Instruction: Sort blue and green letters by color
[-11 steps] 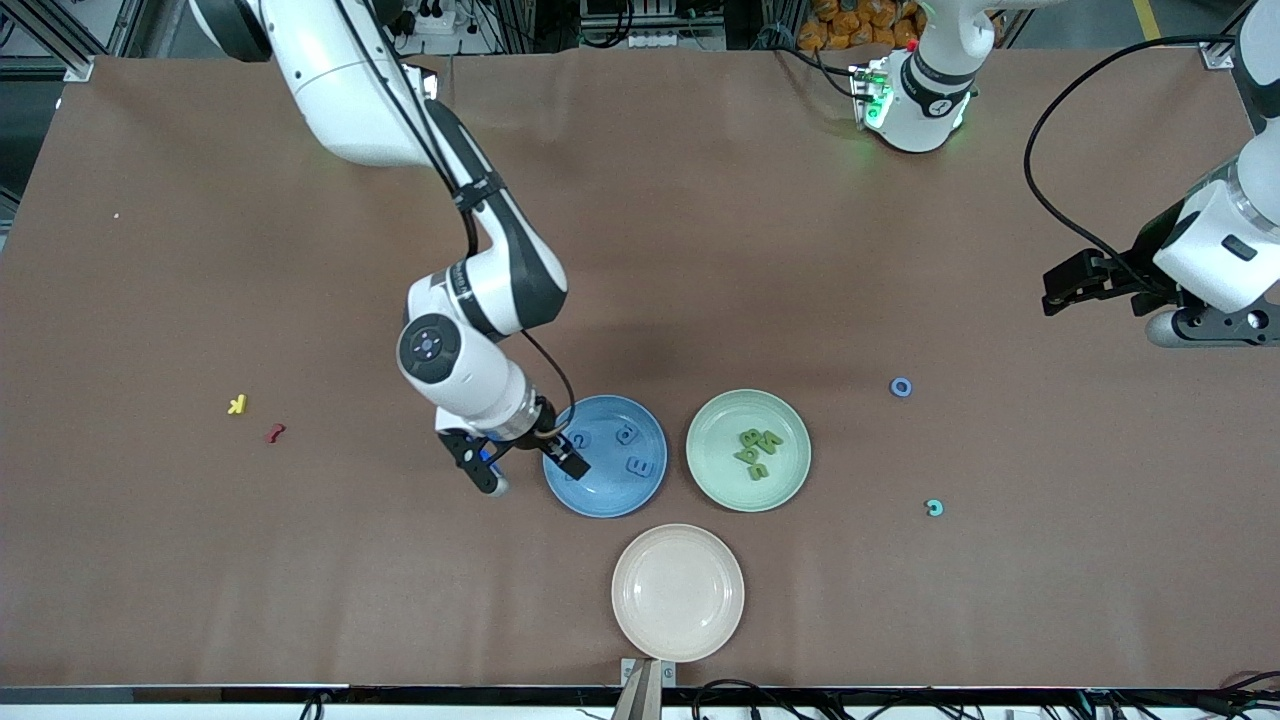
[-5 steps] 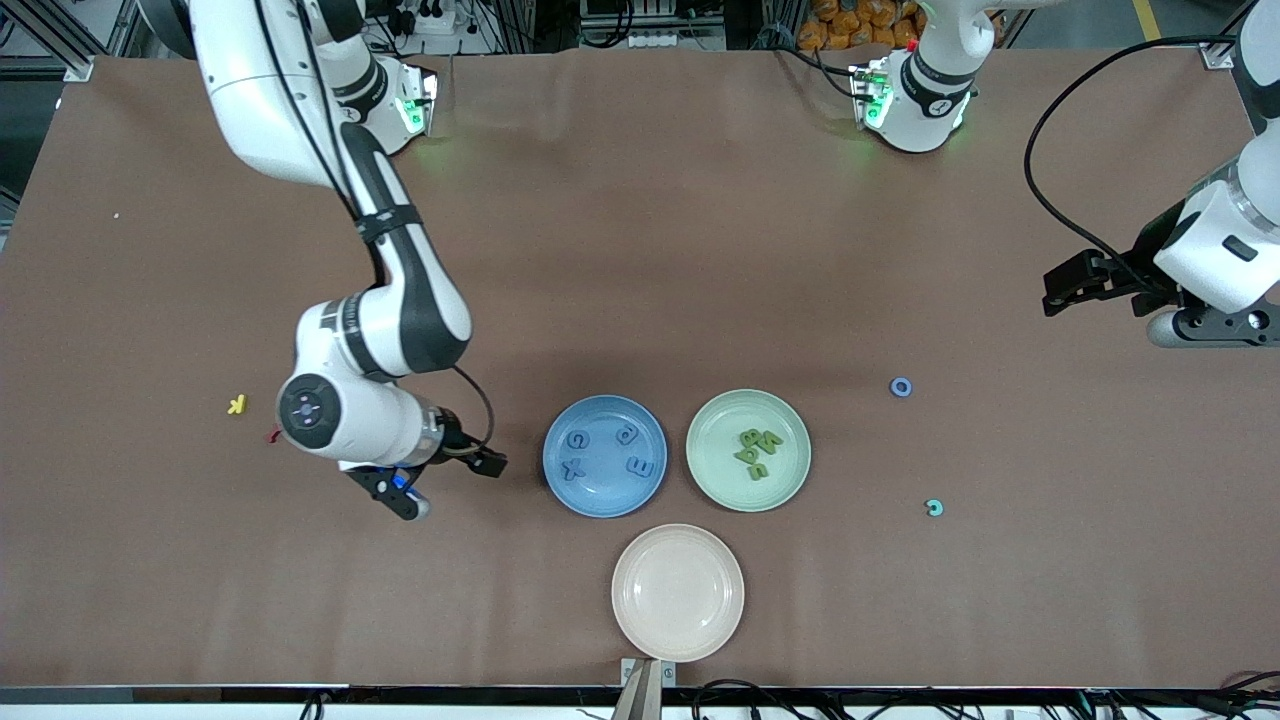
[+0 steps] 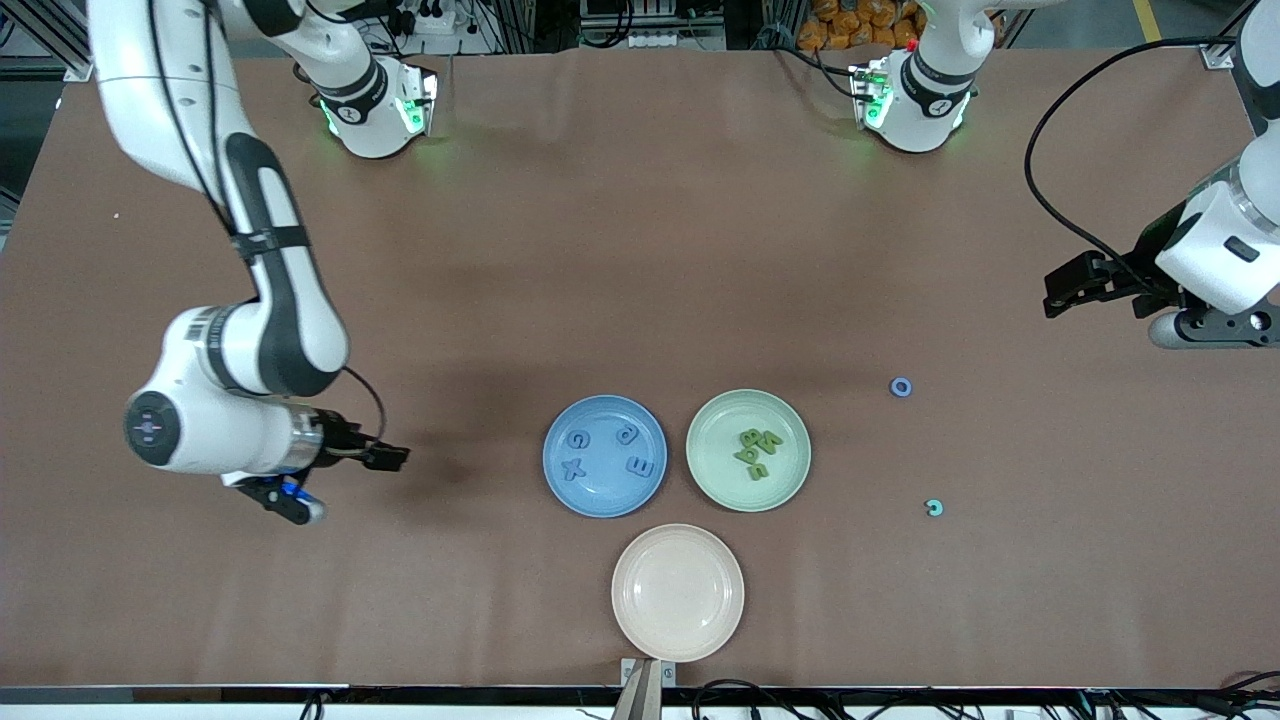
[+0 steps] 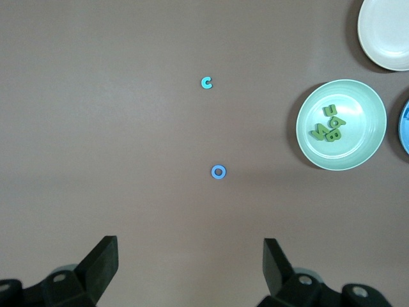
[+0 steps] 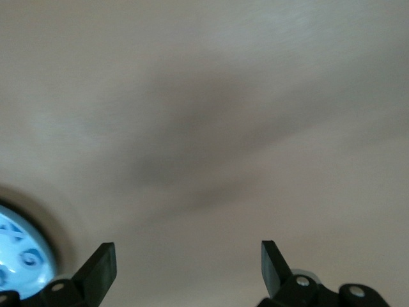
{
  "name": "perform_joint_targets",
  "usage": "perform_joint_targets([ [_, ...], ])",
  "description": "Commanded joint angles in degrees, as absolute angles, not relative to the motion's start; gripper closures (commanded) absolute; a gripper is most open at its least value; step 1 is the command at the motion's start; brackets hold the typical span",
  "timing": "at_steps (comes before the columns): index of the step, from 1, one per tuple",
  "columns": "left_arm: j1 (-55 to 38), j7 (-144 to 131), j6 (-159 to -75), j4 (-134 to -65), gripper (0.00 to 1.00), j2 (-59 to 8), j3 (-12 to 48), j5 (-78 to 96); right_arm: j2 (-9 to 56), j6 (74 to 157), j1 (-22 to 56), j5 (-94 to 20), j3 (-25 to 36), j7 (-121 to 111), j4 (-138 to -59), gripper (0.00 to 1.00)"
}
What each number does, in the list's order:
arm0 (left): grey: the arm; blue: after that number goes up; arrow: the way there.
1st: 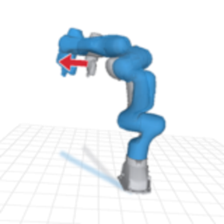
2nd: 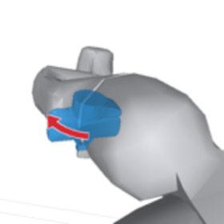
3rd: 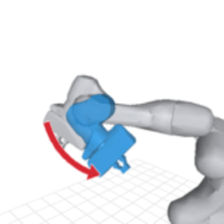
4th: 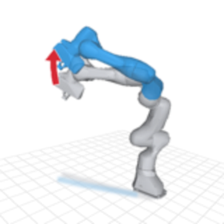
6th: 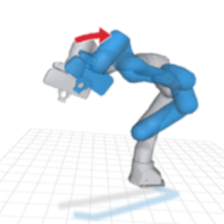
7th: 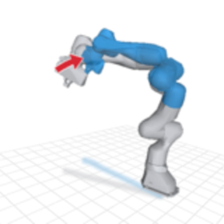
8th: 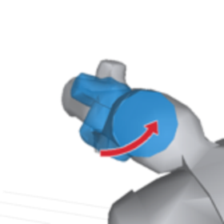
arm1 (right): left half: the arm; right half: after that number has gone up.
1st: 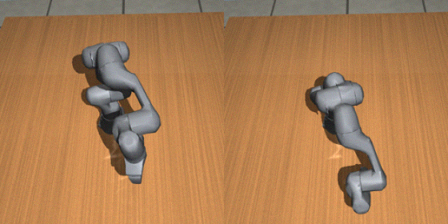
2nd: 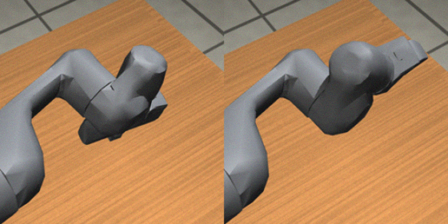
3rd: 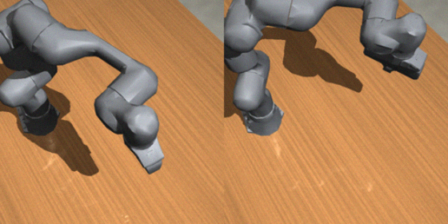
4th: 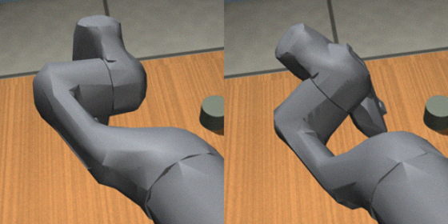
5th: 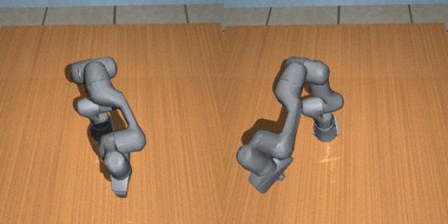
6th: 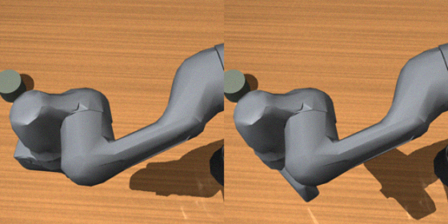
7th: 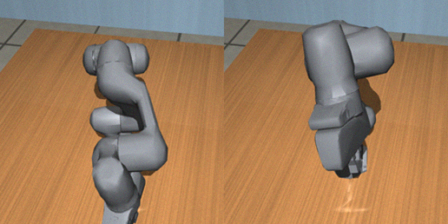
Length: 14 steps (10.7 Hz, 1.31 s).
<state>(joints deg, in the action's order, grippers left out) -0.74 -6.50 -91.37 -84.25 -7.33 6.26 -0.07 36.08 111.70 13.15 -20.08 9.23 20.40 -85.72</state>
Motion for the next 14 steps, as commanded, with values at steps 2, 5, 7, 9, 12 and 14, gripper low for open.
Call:
perform_joint_targets([
  [2, -0.6, -5.9, -91.9, -84.6, 0.0, -6.9, 6.2, 0.8, 24.5, 112.3, 4.3, -9.7, 4.6, 11.5, -97.0, 0.0],
  [5, -0.6, -5.9, -91.9, -84.7, 0.0, -6.9, 6.2, 0.9, 15.1, 112.2, 3.0, -3.7, 2.8, 11.1, -103.3, 0.0],
  [7, -0.6, -6.0, -91.9, -84.7, 0.0, -6.9, 6.2, 0.9, 8.7, 111.6, 2.6, -2.5, 2.0, 8.5, -105.8, 0.0],
  [9, -0.6, -5.9, -91.9, -84.7, 0.0, -6.9, 6.2, 1.0, 3.7, 108.4, 1.2, -2.4, 2.0, 3.4, -105.4, 0.0],
  [12, -0.5, -5.9, -91.9, -84.7, 0.0, -6.9, 6.2, 1.1, -0.9, 106.6, 1.1, 2.4, 1.3, 2.3, -102.3, 0.0],
  [14, -0.5, -5.9, -91.9, -84.7, 0.0, -6.9, 6.2, 1.3, -0.7, 99.8, 1.0, 4.1, 0.8, 2.2, -95.3, 0.0],
])
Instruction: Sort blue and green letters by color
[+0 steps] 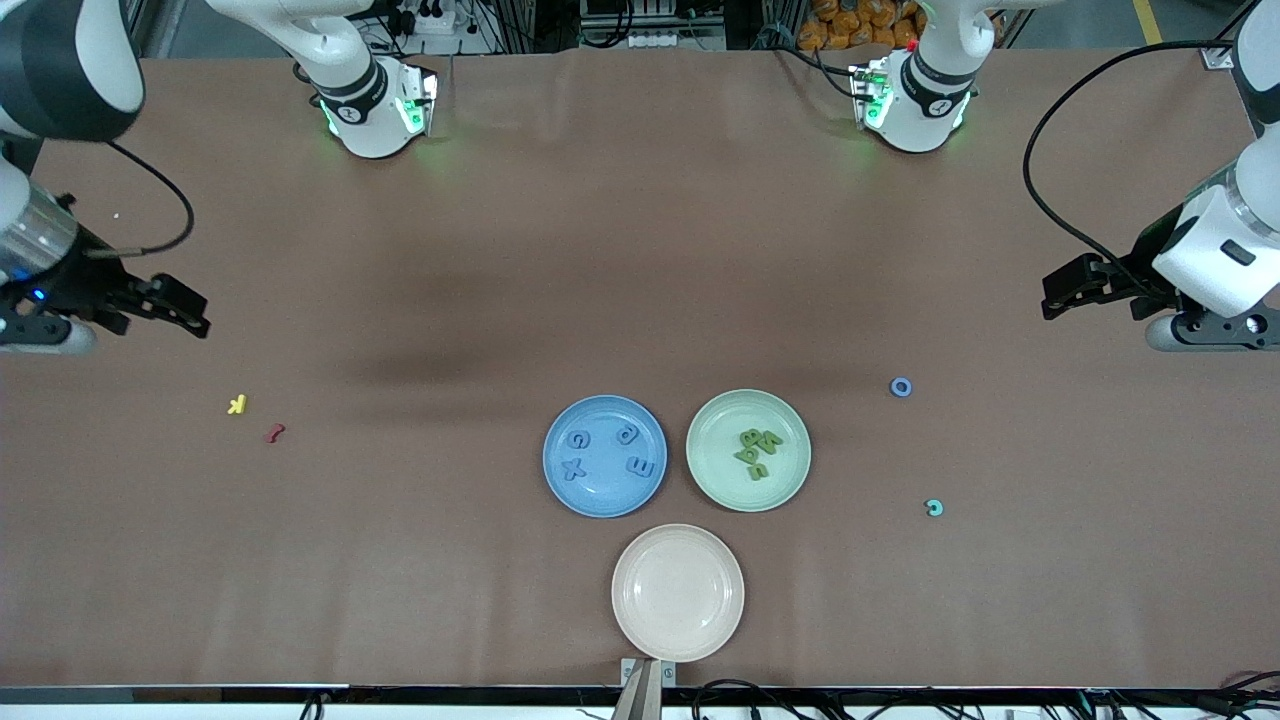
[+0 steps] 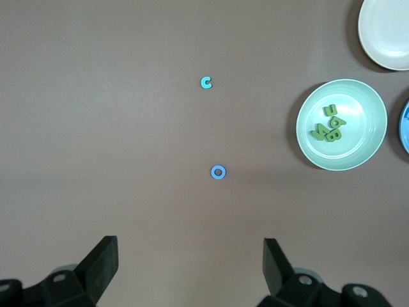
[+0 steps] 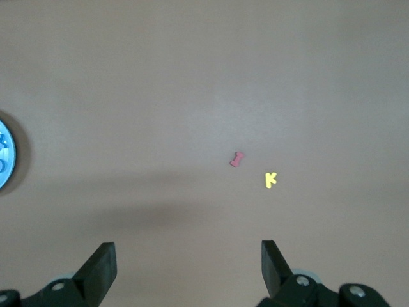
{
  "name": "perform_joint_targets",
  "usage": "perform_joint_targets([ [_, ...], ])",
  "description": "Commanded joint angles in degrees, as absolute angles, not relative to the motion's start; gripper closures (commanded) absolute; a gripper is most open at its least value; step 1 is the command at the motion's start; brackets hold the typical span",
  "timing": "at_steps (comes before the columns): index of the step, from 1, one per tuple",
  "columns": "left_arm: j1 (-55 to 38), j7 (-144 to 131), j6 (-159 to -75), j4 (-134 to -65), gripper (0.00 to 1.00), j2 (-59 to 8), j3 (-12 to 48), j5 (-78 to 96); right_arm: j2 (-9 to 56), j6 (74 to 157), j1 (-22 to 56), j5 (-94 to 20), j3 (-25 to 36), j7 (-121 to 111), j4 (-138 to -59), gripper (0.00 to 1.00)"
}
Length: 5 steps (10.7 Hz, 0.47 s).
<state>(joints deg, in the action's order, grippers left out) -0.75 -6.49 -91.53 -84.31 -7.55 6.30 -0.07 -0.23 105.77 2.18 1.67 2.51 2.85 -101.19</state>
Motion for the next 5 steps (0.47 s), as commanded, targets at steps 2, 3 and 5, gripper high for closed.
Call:
perform_joint_targets([
  [2, -0.5, -5.9, -91.9, -84.7, 0.0, -6.9, 6.2, 1.3, -0.8, 95.6, 0.9, 4.0, 1.0, 2.3, -91.2, 0.0],
  [3, -0.5, -5.9, -91.9, -84.7, 0.0, -6.9, 6.2, 1.3, -0.8, 95.1, 0.9, 3.8, 1.1, 2.2, -90.6, 0.0],
  [5, -0.5, -5.9, -91.9, -84.7, 0.0, -7.0, 6.2, 1.3, -0.9, 95.1, 0.4, 3.3, 1.1, 1.2, -90.8, 0.0],
])
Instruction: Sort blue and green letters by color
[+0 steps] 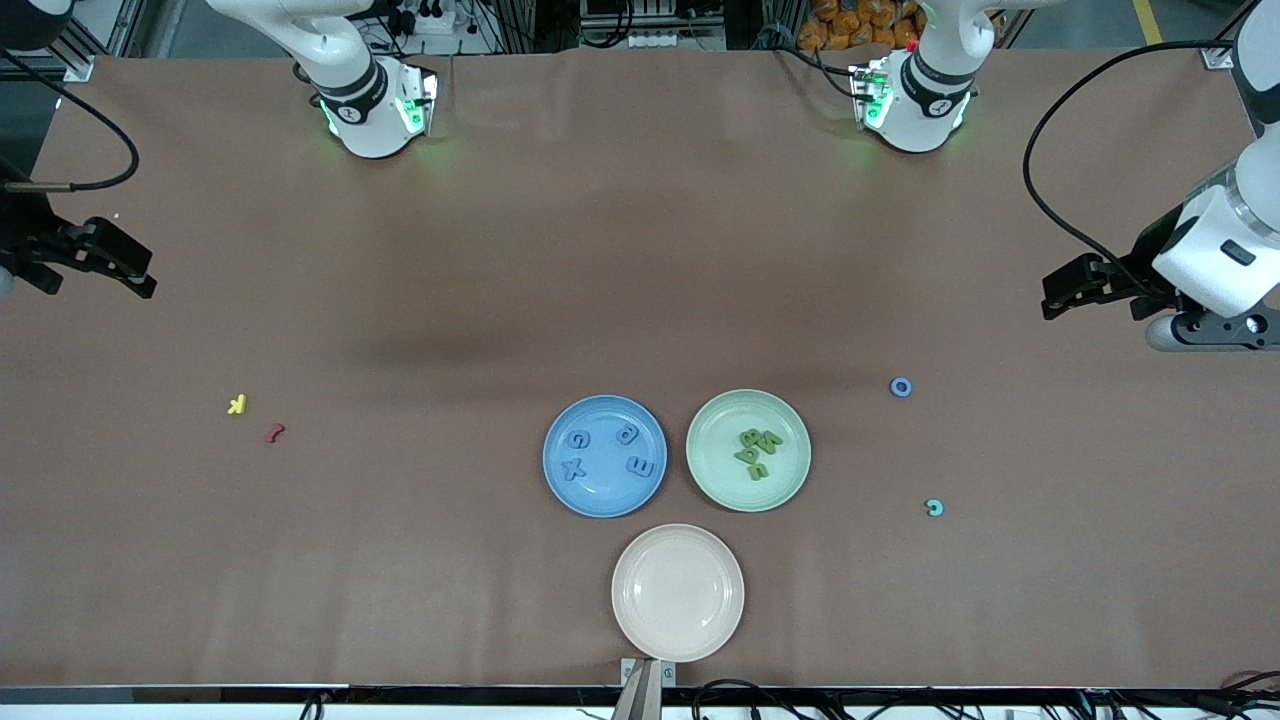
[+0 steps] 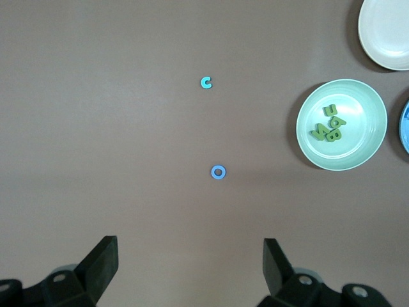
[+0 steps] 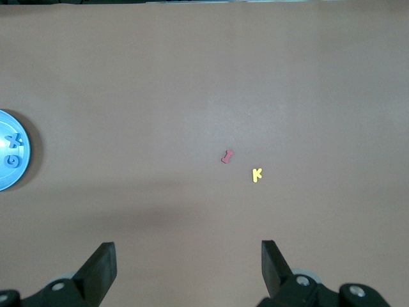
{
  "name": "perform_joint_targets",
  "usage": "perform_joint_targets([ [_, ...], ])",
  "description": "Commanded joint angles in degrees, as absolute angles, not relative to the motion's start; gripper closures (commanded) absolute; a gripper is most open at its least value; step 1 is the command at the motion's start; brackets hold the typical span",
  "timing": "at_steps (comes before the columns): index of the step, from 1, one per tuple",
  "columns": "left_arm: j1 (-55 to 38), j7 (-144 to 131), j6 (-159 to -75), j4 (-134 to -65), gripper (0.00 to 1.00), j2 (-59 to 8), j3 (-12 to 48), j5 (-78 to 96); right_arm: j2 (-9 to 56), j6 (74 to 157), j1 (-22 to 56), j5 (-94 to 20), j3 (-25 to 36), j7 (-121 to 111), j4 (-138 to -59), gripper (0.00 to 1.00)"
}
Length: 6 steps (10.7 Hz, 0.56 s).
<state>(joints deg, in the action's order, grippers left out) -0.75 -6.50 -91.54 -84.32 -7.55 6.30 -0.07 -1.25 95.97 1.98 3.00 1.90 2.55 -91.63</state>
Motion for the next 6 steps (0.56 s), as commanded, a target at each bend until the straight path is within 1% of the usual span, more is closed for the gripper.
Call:
perform_joint_targets([
  [1, -0.5, -5.9, -91.9, -84.7, 0.0, -7.0, 6.2, 1.3, -0.9, 94.8, 0.4, 3.3, 1.1, 1.2, -90.8, 0.0],
  [3, -0.6, -5.9, -91.9, -84.7, 0.0, -7.0, 6.2, 1.4, -1.1, 94.8, 0.3, 0.8, 1.2, 1.2, -90.8, 0.0],
  [6, -0.6, -5.9, -91.9, -84.7, 0.0, -7.0, 6.2, 1.4, -1.3, 94.8, 0.2, 0.4, 1.2, 1.3, -90.8, 0.0],
])
